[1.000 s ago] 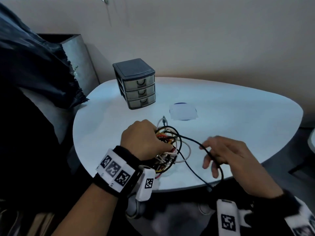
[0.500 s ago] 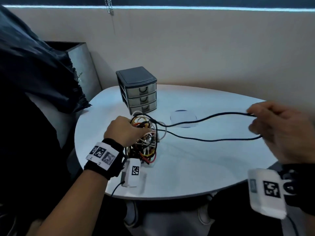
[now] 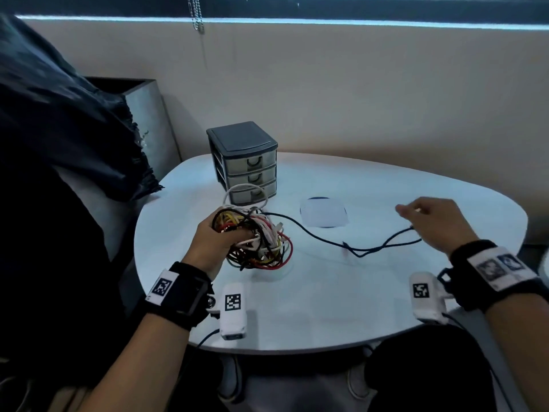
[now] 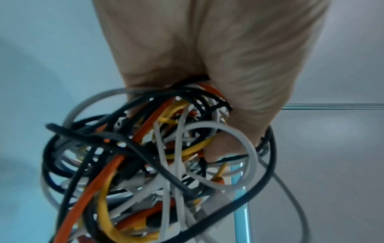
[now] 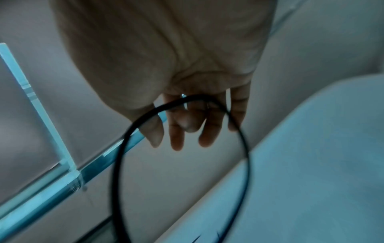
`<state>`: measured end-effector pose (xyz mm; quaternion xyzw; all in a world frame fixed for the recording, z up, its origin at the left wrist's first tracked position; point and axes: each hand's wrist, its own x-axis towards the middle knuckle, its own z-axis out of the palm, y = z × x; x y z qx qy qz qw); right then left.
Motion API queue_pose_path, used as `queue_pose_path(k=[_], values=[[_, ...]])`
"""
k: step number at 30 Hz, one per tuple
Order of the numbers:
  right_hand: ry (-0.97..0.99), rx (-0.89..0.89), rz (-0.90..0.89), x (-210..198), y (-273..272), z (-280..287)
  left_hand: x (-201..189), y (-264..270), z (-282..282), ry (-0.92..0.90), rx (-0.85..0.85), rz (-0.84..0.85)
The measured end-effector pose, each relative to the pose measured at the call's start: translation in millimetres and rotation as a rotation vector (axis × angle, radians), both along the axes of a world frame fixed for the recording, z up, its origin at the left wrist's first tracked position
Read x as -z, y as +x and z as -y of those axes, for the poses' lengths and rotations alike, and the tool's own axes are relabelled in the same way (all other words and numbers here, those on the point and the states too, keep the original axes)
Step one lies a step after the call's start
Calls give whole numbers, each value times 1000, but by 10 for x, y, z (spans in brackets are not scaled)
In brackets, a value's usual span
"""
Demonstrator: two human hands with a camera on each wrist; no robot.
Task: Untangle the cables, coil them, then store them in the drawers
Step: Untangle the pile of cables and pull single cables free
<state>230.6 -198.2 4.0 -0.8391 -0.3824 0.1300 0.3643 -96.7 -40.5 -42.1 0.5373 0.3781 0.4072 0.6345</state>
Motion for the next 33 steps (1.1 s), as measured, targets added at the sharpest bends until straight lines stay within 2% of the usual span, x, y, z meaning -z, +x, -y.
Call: queue_pose_path(k=[3, 4, 8, 10, 15, 18, 23, 28, 33], values=[[-37, -245, 195, -138, -328, -232, -49, 49, 14, 52, 119, 67], [-50, -346, 195, -151, -464, -293, -81, 62, 37, 69, 166, 78], [-177, -605, -122, -84, -982, -392, -180, 120, 96, 99, 252, 139], [-122, -603, -172, 33, -1072, -362, -201, 102, 99, 79, 251, 168], [43, -469, -330, 121, -1059, -255, -174, 30, 109, -35, 211, 142], [112, -362, -295, 103, -986, -269, -188, 63, 166, -117, 217, 118], [72, -469, -323, 73, -983, -335, -223, 189, 289, -260, 279, 77], [59, -606, -328, 80, -1102, -351, -274, 314, 351, -317, 315, 0], [27, -500, -397, 188, -881, -326, -313, 298, 318, -424, 354, 6]])
